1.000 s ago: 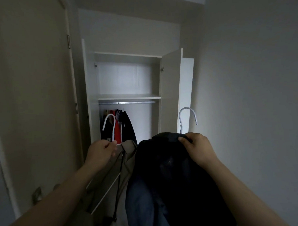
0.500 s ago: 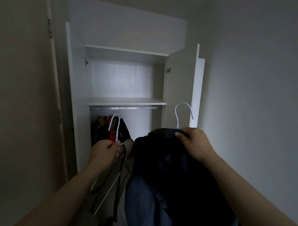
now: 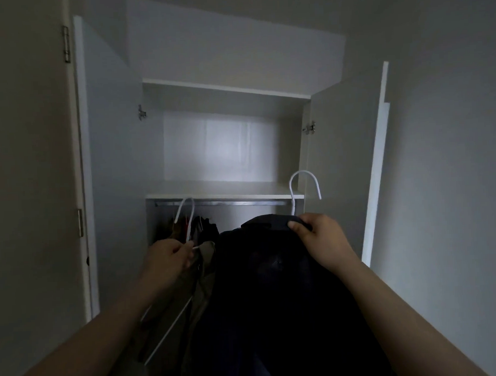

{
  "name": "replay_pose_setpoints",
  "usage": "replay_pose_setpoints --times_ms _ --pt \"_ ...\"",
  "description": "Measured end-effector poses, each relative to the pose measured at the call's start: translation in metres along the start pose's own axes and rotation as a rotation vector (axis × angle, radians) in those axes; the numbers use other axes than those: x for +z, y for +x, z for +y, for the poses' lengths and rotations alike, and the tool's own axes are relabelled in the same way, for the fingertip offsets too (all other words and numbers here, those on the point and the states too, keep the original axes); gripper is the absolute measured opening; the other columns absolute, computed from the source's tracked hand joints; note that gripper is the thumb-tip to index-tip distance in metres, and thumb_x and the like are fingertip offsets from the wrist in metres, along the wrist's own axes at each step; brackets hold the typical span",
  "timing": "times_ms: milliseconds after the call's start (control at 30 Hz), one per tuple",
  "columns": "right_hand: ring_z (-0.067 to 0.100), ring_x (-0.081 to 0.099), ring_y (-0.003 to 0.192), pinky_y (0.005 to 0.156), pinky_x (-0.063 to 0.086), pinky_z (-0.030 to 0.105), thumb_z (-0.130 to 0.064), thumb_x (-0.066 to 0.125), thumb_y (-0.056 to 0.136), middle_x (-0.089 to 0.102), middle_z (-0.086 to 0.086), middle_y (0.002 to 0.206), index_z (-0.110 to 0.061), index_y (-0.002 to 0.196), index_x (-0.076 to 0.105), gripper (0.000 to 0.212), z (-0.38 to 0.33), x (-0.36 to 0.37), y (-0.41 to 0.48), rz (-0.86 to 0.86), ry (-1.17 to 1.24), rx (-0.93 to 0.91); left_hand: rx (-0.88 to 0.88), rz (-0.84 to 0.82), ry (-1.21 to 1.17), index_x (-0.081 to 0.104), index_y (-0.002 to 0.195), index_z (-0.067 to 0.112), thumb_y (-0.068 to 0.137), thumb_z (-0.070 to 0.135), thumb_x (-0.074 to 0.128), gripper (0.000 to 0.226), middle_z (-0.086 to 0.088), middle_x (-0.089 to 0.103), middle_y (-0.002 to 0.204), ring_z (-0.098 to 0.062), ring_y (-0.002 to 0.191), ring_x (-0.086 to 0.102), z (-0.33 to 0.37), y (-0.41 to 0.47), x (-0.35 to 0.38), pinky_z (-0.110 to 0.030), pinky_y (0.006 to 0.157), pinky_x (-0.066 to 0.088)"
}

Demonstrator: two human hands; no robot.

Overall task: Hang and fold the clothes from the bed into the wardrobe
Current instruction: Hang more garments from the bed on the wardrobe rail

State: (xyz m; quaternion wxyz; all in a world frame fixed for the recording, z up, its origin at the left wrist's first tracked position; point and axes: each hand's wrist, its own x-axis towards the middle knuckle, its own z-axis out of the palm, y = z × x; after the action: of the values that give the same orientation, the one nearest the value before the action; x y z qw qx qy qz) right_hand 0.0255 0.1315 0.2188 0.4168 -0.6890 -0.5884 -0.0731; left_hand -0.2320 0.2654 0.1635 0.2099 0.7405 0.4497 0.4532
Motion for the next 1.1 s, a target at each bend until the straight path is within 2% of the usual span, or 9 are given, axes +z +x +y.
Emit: replay_pose_setpoints --times_ms 200,267,367,467,733,933,1100 --pt "0.026 0.062 0.074 0.070 0.049 0.036 -0.028 0.056 0.095 0.065 0.012 0.073 -0.002 0.079 0.064 0.032 0.047 0.057 0.083 -0.028 0.066 0.001 -0.058 0.031 -0.034 0.066 0.068 -0.003 0.097 0.019 0.052 0.039 -0.002 0.056 0.053 -0.009 0.051 0.051 -0.026 0.075 0.039 -0.008 0.047 0.036" --pt "0.025 0.062 0.076 0.071 0.049 0.036 -0.029 0.056 0.095 0.066 0.011 0.075 -0.003 0.081 0.065 0.030 0.061 0.078 0.104 -0.039 0.068 -0.002 -0.068 0.034 -0.010 0.068 0.068 -0.002 0.097 0.021 0.052 0.040 -0.001 0.057 0.055 -0.009 0.054 0.052 -0.040 0.098 0.053 -0.011 0.049 0.034" --pt "0.025 0.062 0.075 0.071 0.049 0.037 -0.029 0.055 0.095 0.066 0.010 0.075 -0.005 0.081 0.066 0.030 0.084 0.106 0.132 -0.046 0.075 0.009 -0.068 0.038 0.026 0.066 0.061 0.006 0.096 0.024 0.053 0.042 0.001 0.059 0.054 -0.011 0.056 0.054 -0.069 0.137 0.073 -0.026 0.058 0.036" --pt "0.027 0.062 0.074 0.069 0.049 0.038 -0.029 0.055 0.095 0.065 0.012 0.074 -0.004 0.081 0.066 0.031 0.104 0.130 0.158 -0.061 0.071 0.037 -0.089 0.020 -0.006 0.063 0.055 0.014 0.096 0.024 0.054 0.043 0.001 0.060 0.052 -0.016 0.056 0.056 -0.102 0.175 0.090 -0.030 0.062 0.040" --pt "0.022 0.062 0.073 0.069 0.051 0.035 -0.029 0.053 0.096 0.067 0.007 0.076 -0.006 0.085 0.068 0.029 0.156 0.193 0.209 -0.102 0.022 0.098 -0.165 -0.017 0.002 0.065 0.056 0.006 0.095 0.029 0.054 0.046 0.001 0.060 0.051 -0.015 0.057 0.059 -0.166 0.228 0.149 -0.029 0.061 0.040" --pt "0.017 0.059 0.067 0.063 0.043 0.031 -0.027 0.055 0.095 0.063 0.000 0.068 -0.010 0.073 0.062 0.028 0.168 0.209 0.249 -0.153 0.001 -0.054 -0.257 -0.013 0.067 0.066 0.065 0.003 0.096 0.032 0.051 0.045 -0.006 0.060 0.056 -0.017 0.058 0.058 -0.173 0.244 0.163 -0.027 0.055 0.037" --pt "0.016 0.055 0.064 0.061 0.040 0.029 -0.027 0.056 0.095 0.057 -0.005 0.063 -0.020 0.064 0.057 0.032 0.152 0.206 0.312 -0.205 0.031 -0.226 -0.228 0.111 0.148 0.062 0.061 0.001 0.095 0.032 0.053 0.046 -0.015 0.060 0.059 -0.019 0.055 0.056 -0.168 0.258 0.161 -0.029 0.053 0.036"
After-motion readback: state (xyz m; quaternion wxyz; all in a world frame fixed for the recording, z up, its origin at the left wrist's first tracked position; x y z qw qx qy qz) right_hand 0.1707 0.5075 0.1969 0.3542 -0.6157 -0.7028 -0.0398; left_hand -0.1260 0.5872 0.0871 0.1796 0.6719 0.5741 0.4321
